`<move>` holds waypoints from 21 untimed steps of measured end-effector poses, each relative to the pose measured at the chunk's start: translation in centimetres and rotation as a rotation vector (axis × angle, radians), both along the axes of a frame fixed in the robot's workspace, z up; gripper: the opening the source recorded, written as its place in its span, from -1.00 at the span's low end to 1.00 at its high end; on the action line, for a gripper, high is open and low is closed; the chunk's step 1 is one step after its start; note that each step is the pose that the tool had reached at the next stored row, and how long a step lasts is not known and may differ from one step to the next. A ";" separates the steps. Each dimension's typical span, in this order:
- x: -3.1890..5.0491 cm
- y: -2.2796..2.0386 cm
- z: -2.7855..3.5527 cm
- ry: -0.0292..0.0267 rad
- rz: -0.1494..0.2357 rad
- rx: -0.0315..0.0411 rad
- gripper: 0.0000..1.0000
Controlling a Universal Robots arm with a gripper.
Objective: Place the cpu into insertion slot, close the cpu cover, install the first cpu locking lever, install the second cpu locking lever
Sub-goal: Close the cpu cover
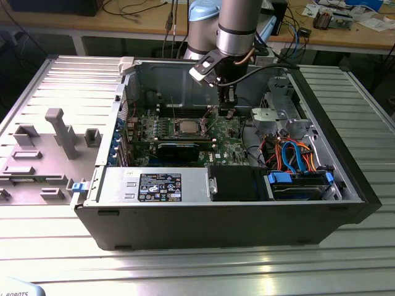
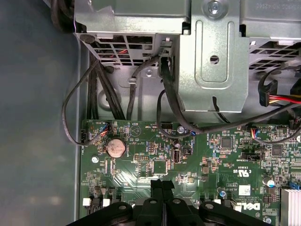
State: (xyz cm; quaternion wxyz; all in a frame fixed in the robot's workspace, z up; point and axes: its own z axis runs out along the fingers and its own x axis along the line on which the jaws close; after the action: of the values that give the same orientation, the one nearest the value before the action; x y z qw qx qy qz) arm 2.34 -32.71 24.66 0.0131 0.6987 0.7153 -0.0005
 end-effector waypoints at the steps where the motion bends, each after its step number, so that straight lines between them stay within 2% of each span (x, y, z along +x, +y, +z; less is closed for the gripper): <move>1: -0.02 0.00 0.00 0.0000 0.000 0.0000 -0.79; 21: -0.33 0.00 -0.11 0.0001 0.000 0.0000 -0.79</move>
State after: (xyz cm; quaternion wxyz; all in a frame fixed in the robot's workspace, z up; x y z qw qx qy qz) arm 2.01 -32.71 24.55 0.0130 0.6987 0.7153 -0.0005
